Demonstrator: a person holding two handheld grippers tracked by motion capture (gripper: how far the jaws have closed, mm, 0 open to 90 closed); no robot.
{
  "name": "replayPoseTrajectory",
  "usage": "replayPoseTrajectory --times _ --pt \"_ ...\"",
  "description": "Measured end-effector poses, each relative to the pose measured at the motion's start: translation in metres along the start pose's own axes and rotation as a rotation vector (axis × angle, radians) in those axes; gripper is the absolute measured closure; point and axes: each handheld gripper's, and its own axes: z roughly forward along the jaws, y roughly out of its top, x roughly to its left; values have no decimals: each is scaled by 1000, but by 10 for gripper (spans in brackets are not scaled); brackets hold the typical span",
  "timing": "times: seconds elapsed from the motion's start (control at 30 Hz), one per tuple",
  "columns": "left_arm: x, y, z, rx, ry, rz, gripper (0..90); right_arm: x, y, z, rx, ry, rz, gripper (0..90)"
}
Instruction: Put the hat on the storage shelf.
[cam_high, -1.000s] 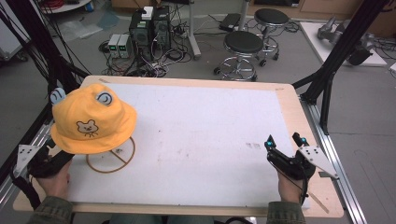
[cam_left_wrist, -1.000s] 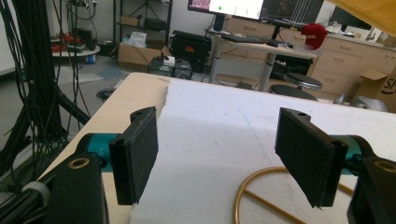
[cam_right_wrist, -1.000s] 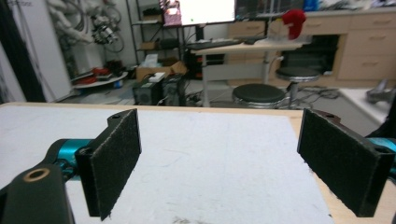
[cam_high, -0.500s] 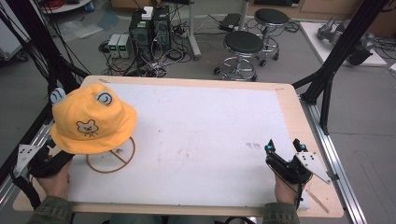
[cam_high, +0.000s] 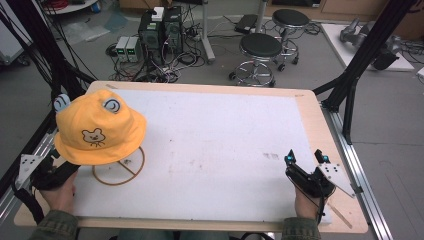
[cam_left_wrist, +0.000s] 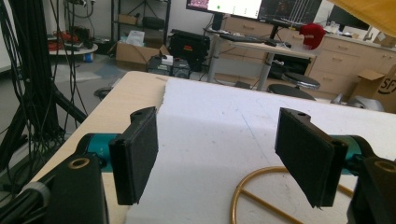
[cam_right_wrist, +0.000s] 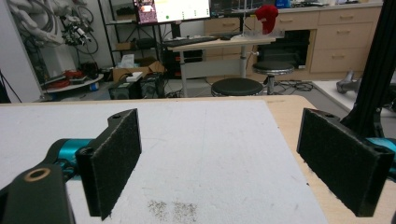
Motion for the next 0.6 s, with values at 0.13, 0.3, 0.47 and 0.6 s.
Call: replayPoseTrajectory --times 0.13,0.3,0.47,0.6 --pt "0 0 0 -2 0 -1 304 -1 0 0 -2 0 2 126" --pt "0 0 0 -1 0 0 304 0 -1 0 2 2 3 126" --pt "0 0 0 -2 -1 -1 304 1 0 0 1 8 4 126" --pt "0 0 1 -1 -2 -2 304 1 0 0 4 12 3 126"
